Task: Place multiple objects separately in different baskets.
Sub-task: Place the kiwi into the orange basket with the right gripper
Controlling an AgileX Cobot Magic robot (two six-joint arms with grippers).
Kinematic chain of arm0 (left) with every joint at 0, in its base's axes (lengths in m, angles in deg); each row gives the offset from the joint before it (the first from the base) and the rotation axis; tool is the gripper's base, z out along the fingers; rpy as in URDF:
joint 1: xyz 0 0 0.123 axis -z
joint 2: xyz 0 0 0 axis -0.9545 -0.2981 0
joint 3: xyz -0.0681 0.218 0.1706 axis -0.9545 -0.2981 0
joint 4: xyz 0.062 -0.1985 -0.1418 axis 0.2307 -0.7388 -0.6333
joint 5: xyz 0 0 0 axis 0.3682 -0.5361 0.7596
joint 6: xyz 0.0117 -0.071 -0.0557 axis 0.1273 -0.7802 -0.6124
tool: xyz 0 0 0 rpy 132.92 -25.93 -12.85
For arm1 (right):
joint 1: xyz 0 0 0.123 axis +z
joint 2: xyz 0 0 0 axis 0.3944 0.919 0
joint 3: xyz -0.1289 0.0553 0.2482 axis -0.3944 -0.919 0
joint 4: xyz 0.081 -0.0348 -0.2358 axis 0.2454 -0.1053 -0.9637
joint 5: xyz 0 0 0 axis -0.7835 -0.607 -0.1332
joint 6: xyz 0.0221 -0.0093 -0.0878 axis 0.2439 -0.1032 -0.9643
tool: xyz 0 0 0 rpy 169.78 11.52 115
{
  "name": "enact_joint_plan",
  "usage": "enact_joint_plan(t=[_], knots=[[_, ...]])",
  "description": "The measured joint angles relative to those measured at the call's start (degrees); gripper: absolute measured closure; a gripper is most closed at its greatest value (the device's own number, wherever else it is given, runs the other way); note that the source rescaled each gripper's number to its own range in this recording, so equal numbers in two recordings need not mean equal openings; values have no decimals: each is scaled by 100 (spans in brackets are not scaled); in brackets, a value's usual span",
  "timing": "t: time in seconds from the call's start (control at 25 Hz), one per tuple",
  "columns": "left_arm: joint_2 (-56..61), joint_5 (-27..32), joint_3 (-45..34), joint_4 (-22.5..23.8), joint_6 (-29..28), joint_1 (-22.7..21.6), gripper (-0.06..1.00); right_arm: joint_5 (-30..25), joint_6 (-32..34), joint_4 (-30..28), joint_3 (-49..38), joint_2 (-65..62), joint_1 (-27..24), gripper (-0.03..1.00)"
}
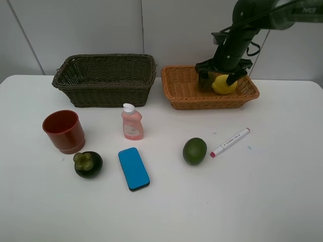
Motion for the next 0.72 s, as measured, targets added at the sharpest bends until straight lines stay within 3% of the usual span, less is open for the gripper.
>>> enact_joint_plan(t=[0.44,0.72], knots=[[0,0,0,0,0,0,-5,-80,0,-6,0,-76,11,-3],[0,0,0,0,0,0,-5,-860,-5,-3,0,-663,163,-3]])
